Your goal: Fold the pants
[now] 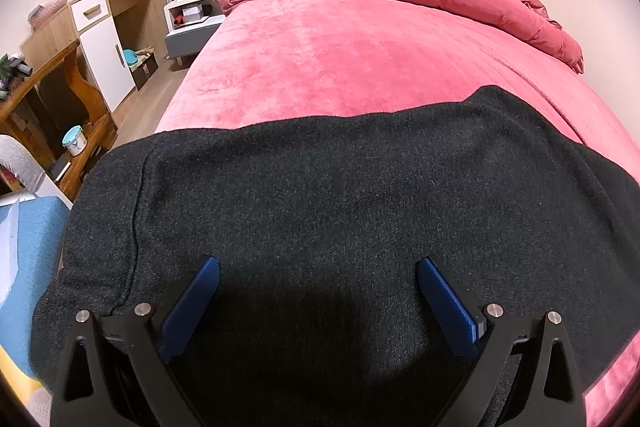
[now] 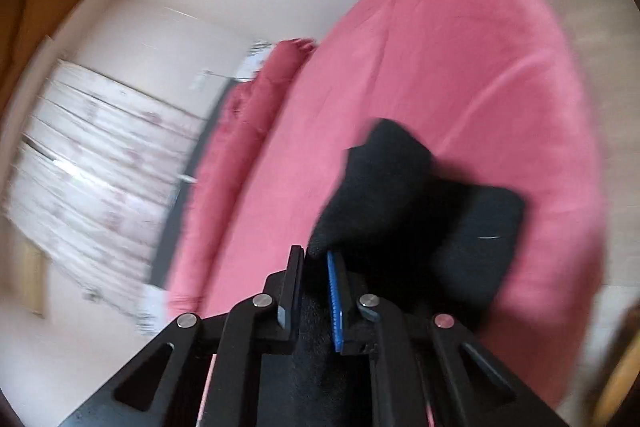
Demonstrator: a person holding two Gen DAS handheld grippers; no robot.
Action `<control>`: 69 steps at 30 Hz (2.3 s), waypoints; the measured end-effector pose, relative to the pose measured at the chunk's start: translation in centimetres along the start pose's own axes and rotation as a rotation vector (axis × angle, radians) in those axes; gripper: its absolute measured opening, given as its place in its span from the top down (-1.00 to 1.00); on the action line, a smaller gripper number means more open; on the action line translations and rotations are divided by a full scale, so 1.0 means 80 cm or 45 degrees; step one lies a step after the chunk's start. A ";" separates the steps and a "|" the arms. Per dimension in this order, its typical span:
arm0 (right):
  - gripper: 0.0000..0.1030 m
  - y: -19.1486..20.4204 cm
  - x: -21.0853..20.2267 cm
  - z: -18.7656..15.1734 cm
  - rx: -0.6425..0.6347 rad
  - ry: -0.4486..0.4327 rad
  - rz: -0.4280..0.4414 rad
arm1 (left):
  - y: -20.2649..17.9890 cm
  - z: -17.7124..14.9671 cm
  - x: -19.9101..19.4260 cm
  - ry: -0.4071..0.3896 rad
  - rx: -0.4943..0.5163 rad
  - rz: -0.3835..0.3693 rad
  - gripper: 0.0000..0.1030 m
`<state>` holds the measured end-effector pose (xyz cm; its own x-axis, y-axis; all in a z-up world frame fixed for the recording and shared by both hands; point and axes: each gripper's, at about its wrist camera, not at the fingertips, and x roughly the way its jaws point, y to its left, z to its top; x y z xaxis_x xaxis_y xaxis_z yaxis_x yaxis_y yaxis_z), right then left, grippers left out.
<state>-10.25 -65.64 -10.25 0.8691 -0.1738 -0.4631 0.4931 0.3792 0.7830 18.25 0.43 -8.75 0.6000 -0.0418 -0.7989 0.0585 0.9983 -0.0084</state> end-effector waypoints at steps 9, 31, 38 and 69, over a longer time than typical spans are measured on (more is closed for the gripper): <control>0.40 -0.096 -0.004 -0.015 0.303 0.006 -0.148 | -0.002 0.001 0.001 0.008 -0.005 0.004 -0.96; 0.76 -0.089 0.019 0.014 0.144 0.031 -0.395 | -0.005 -0.003 -0.006 0.025 0.046 -0.012 -0.97; 0.16 -0.106 0.000 -0.004 0.203 0.018 -0.184 | -0.020 -0.021 -0.025 -0.003 0.187 -0.062 -0.96; 0.02 0.180 0.031 -0.166 -0.883 0.385 -0.186 | 0.016 -0.052 -0.056 -0.057 0.161 -0.042 -0.96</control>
<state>-1.52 -48.56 -5.62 0.6994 -0.0479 -0.7132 0.3775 0.8720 0.3117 12.32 2.04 -7.67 0.6308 -0.0795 -0.7718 0.1775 0.9832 0.0438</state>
